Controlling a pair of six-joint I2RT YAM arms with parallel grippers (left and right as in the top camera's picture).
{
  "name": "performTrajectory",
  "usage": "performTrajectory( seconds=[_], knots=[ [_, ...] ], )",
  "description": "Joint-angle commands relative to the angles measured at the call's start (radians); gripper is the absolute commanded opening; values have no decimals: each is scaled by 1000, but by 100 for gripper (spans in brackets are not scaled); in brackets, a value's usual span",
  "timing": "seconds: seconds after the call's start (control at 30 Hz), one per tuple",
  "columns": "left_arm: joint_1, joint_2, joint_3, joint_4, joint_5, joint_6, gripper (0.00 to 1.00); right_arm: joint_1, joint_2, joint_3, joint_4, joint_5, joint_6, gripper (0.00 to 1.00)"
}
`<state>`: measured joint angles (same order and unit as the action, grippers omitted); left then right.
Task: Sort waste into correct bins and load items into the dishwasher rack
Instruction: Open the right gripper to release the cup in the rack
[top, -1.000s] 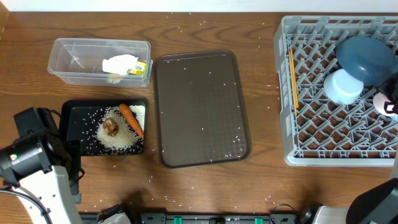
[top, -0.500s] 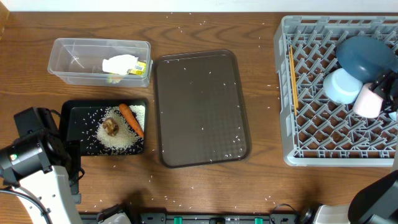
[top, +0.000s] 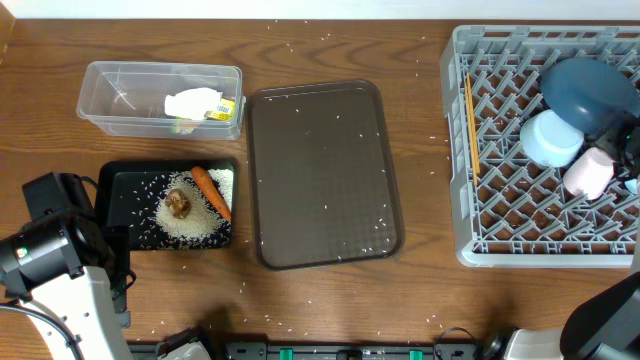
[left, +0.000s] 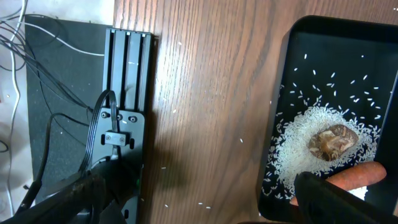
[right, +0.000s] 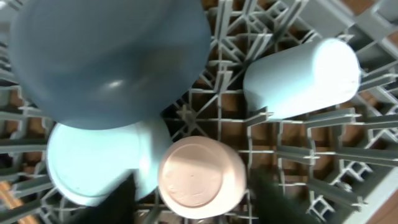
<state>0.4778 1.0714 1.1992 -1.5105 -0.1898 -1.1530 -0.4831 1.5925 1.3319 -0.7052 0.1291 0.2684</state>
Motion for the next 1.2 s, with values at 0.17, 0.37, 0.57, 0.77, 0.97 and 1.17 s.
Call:
performTrajectory(
  seconds=[0.17,0.37,0.57,0.77,0.97,1.17],
  knots=[
    [6,0,2,-3,-11,-12,98,-2,6,-8,-21,41,-4,1],
    [6,0,2,-3,-11,-12,98,-2,69,-8,-47,39,-3,1],
    [6,0,2,-3,-11,-12,98,-2,103,-8,-63,55,9,1],
    [6,0,2,-3,-11,-12,98,-2,97,-7,-93,83,41,1],
    [6,0,2,-3,-11,-12,98,-2,-11,-4,-95,81,128,1],
    [6,0,2,-3,-11,-12,98,-2,-233,-4,-25,-156,128,48]
  ],
)
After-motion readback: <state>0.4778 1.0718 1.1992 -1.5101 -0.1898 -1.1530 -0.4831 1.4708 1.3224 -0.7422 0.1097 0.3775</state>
